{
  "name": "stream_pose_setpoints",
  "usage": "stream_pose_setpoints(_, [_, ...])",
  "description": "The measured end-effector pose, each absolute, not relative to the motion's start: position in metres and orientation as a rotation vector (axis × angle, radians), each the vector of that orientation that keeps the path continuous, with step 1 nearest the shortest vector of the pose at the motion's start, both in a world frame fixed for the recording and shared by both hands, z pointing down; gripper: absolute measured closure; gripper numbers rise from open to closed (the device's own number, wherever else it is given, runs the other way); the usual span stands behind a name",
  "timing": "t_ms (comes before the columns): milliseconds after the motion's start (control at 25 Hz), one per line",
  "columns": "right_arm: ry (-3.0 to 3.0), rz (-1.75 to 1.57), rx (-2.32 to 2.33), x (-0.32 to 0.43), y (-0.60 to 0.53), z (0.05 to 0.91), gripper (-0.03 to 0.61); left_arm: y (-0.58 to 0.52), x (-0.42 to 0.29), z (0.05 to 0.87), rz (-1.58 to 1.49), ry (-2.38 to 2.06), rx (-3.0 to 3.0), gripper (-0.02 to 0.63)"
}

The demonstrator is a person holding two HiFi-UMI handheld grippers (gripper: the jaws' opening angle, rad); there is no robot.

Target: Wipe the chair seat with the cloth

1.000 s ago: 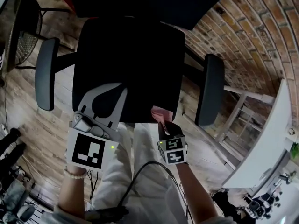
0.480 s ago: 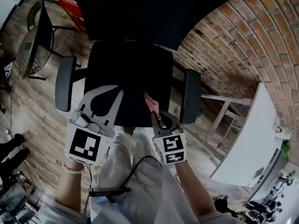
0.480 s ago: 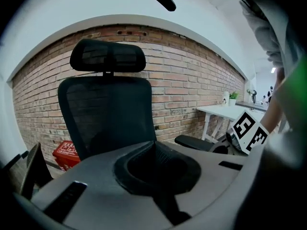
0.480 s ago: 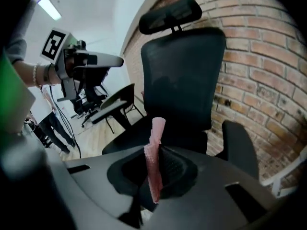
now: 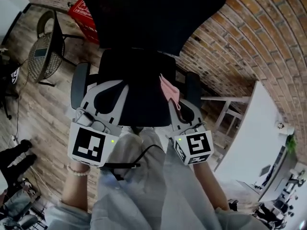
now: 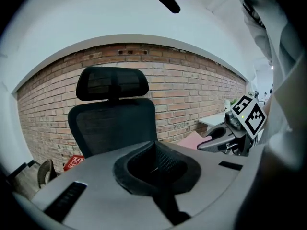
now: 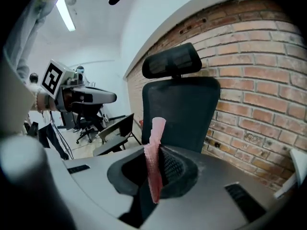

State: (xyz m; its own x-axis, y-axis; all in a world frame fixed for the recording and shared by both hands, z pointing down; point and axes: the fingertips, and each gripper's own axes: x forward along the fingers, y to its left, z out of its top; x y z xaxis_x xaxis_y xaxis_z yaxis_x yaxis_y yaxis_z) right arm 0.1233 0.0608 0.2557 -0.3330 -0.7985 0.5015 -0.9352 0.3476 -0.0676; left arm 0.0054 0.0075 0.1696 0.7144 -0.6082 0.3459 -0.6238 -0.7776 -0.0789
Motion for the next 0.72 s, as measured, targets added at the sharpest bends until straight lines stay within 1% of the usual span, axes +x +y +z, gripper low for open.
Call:
stream_pose_setpoints(280, [-2.312,0.396,1.540,0.117,0.053,0.196,0.524,0.016,-0.003,0.134,0.546,-1.046,2.900,0.595])
stream_pose_setpoints(720, [-2.382,0.277,1.533,0.105,0.048,0.151,0.524,0.023,-0.010,0.103,0.566,-1.084,2.948,0.595])
